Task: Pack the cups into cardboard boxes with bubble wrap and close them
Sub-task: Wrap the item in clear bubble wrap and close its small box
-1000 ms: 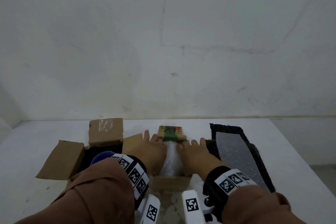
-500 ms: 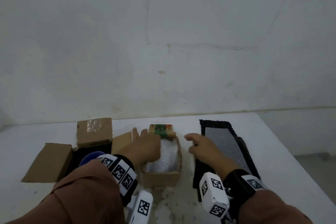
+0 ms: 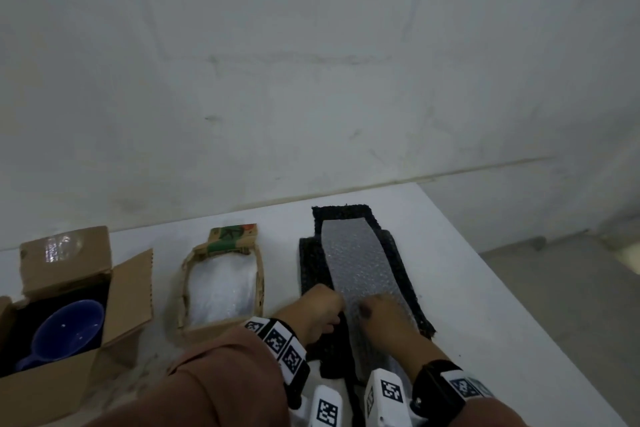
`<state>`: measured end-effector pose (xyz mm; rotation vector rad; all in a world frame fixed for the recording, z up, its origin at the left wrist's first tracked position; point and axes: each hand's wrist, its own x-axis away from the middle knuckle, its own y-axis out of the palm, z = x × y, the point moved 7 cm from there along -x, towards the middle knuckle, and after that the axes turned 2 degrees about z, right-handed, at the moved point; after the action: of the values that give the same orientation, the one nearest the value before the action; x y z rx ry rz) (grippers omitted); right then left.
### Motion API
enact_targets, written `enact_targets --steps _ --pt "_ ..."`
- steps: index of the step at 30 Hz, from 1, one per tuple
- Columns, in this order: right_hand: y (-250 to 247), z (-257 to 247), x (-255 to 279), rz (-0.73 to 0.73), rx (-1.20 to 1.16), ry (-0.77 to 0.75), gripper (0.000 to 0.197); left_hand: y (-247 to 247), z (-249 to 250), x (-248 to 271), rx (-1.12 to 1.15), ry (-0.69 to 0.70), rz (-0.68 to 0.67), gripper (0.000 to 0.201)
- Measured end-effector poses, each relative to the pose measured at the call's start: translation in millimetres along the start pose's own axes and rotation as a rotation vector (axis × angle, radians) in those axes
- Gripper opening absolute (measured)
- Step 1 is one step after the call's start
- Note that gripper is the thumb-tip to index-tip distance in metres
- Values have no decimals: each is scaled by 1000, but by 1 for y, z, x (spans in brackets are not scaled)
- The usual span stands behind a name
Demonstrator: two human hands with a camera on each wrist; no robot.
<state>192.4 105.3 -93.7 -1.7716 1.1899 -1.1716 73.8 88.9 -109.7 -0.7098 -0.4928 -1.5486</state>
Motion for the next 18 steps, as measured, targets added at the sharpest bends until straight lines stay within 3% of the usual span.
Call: enact_targets --steps 3,9,13,14,16,18 --pt "4 3 -4 28 -38 -37 26 14 -2 -4 82 12 9 5" --pt "6 7 -10 6 -152 -47 26 15 14 -6 -102 179 154 28" --pt "-31 11 -8 151 -398 69 21 -8 39 19 -29 336 265 25" --pt "-39 10 -7 162 -535 116 30 -17 47 27 -19 381 295 23" --pt "-45 -6 -2 48 -900 166 61 -39 59 45 34 460 338 25" --pt "-57 -35 3 -42 -1114 117 73 -60 69 66 153 526 308 33"
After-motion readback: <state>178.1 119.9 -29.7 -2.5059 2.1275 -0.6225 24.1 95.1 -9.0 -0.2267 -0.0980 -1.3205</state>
